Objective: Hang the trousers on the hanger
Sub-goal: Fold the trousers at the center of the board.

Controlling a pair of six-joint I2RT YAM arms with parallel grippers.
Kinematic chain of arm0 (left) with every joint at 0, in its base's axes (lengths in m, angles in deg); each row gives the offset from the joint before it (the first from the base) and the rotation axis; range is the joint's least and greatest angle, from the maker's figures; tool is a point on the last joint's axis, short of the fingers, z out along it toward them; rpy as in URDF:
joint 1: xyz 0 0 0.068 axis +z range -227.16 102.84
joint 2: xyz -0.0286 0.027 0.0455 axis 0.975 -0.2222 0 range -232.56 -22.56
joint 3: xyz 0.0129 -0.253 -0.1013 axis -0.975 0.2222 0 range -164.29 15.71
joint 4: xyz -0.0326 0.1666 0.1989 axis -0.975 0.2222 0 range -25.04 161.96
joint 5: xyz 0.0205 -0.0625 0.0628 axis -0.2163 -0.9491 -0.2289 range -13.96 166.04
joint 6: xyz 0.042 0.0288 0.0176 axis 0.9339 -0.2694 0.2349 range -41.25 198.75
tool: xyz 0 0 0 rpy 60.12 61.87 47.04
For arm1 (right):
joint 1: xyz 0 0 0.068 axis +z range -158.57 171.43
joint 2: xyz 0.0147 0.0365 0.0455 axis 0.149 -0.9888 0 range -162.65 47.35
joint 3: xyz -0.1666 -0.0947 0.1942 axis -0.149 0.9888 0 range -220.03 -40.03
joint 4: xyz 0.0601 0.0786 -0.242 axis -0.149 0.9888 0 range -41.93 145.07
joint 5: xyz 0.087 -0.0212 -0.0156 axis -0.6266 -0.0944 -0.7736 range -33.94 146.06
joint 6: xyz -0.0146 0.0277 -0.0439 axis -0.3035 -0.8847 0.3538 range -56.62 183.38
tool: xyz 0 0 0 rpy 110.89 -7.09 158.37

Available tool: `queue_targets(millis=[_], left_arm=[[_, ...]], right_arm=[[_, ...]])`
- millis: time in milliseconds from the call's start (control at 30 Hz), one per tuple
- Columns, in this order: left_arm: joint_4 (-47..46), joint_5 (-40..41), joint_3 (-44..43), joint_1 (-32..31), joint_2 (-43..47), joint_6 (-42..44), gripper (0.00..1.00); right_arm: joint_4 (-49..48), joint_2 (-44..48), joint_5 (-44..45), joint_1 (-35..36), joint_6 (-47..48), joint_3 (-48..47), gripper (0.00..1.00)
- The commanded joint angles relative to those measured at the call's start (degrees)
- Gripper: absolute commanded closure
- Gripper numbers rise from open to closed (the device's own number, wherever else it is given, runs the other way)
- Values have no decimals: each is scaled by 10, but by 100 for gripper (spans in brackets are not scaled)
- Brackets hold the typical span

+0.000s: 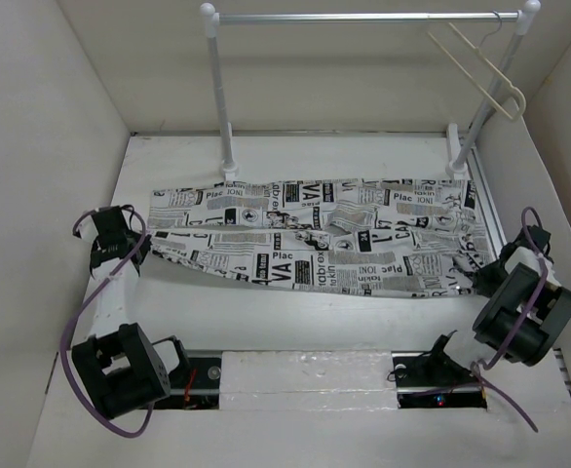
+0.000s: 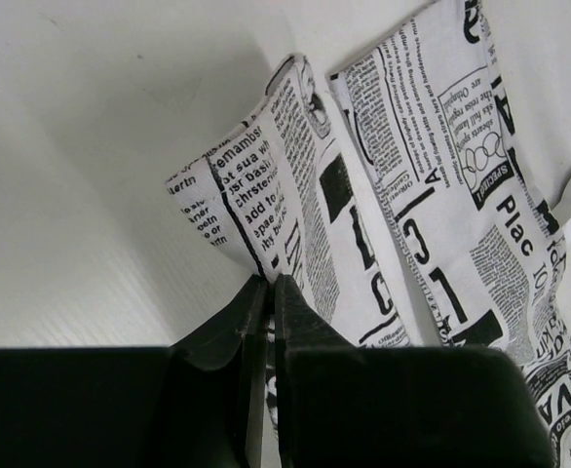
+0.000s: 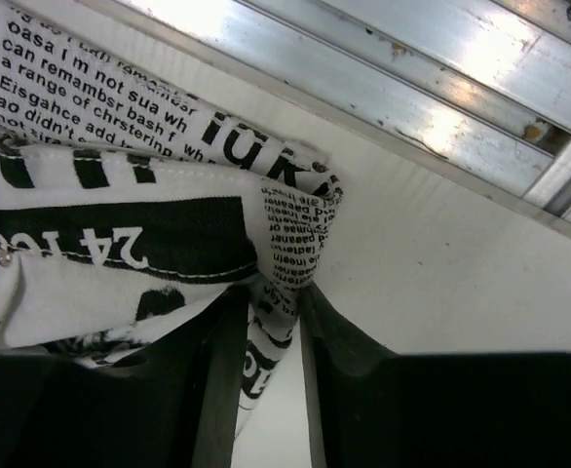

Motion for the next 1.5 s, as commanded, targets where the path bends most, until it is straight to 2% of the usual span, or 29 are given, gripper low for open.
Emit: queue_targets(millis=[0,33,100,233,333,400,533,667,700,800,867,900,933,1000,1033,1100,1167,1233,1267,1300,1333,1367,1400,1433,1467], left_arm=[[4,9,-26,10,-2,9,100],[7,14,-33,10,-3,7,100],[21,19,-54,10,-6,3,100],[25,49,-87,10,-23,-10,100],[41,72,-127,10,-53,-22,100],[58,95,-170,2,-74,-20,100],[54,109,-219,-13,-139,-23,100],[37,109,-260,-19,-198,-26,100],[36,114,-287,-19,-215,-25,100],[39,124,-356,-29,-293,-16,100],[52,142,-420,-42,-381,-12,100],[58,149,-441,-53,-381,-10,100],[59,154,-458,-58,-419,-9,100],[53,149,-515,-63,-455,12,100],[63,154,-541,-69,-494,14,100],[83,152,-602,-70,-524,21,100],[54,117,-615,-70,-545,44,97],[107,85,-693,-70,-601,47,75],[170,83,-726,-70,-617,48,71],[190,94,-762,-70,-630,51,65],[203,104,-761,-70,-629,59,51],[205,111,-731,-70,-615,64,44],[194,128,-703,-70,-595,67,38],[180,137,-664,-70,-539,70,35],[139,138,-578,-62,-508,71,35]], right_arm=[[-42,-20,-8,-11,31,-23,69],[-34,-18,-10,-17,36,-31,89],[-22,-1,-11,-17,62,-44,100],[47,59,11,32,63,-69,100],[56,109,54,88,42,-93,100],[63,100,83,104,42,-151,100],[61,-9,92,149,61,-270,100],[73,-127,91,163,93,-405,100],[75,-149,82,163,102,-461,100],[76,-239,63,163,113,-544,100],[92,-313,54,168,116,-668,100],[92,-337,50,168,117,-668,100],[111,-359,47,168,116,-731,100],[120,-400,38,168,117,-777,100],[119,-428,36,168,117,-795,96],[99,-444,23,168,112,-811,95],[60,-446,5,168,107,-800,57],[44,-438,-3,168,92,-772,14],[43,-434,-22,168,92,-761,9],[49,-428,-21,168,97,-734,7],[51,-420,-18,163,97,-712,5],[40,-389,-22,163,94,-685,5],[24,-368,-32,163,92,-614,5],[-18,-346,-38,158,87,-576,7],[-40,-298,-66,158,78,-539,8]])
